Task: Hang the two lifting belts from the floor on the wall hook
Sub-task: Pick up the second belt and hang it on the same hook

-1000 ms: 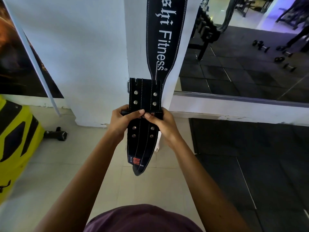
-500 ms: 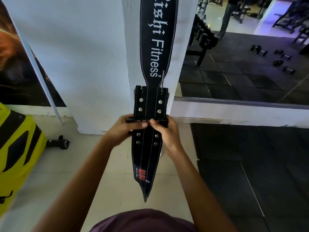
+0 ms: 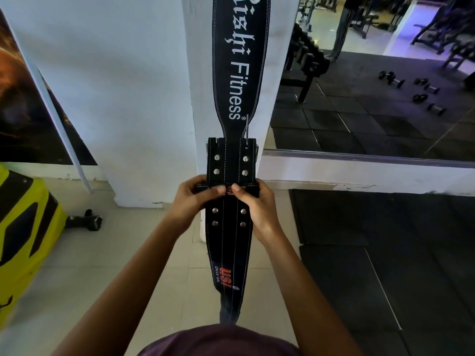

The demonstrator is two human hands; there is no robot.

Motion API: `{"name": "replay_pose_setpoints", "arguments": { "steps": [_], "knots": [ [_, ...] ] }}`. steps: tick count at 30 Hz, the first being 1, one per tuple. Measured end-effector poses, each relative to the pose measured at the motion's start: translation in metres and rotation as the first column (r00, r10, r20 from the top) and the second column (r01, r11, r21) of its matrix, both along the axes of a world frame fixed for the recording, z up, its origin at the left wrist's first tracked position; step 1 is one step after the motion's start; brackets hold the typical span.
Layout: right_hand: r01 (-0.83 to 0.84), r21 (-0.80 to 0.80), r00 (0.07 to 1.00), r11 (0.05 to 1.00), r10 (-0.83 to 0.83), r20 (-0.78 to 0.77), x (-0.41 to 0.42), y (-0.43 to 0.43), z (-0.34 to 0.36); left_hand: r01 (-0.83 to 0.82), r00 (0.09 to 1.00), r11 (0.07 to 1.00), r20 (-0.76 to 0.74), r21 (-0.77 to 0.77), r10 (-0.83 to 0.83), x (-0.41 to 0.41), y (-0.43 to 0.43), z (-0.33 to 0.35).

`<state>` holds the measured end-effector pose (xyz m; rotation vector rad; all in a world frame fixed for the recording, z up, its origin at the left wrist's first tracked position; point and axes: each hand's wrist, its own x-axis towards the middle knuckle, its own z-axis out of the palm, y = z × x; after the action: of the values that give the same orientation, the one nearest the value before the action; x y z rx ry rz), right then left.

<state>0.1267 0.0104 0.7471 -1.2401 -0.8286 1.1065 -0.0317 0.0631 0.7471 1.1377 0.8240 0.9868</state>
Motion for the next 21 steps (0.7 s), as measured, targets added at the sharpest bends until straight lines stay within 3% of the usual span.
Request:
{"name": "replay_pose_setpoints", "arguments": {
  "steps": [4, 9, 16, 21],
  "knots": [
    [-0.063, 0.015, 0.998, 0.998, 0.063, 0.012, -0.002, -0.004, -0.001, -0.019, 0.999, 1.000, 0.051, 0.020, 0.018, 0.003, 0.020, 0.029],
    [-0.034, 0.038, 0.999, 0.999, 0.034, 0.009, -0.003, -0.005, 0.001, 0.018, 0.999, 0.992, -0.042, 0.122, -0.013, 0.005, 0.022, 0.028],
    [0.062, 0.030, 0.998, 0.998, -0.063, 0.019, 0.005, 0.001, 0.005, 0.159, 0.973, 0.987, -0.170, 0.013, -0.154, -0.001, -0.024, -0.034],
    [0.064, 0.023, 0.998, 0.998, -0.064, 0.008, 0.006, 0.003, 0.008, 0.132, 0.977, 0.991, -0.165, -0.025, -0.135, 0.004, -0.032, -0.041]
  ]
}}
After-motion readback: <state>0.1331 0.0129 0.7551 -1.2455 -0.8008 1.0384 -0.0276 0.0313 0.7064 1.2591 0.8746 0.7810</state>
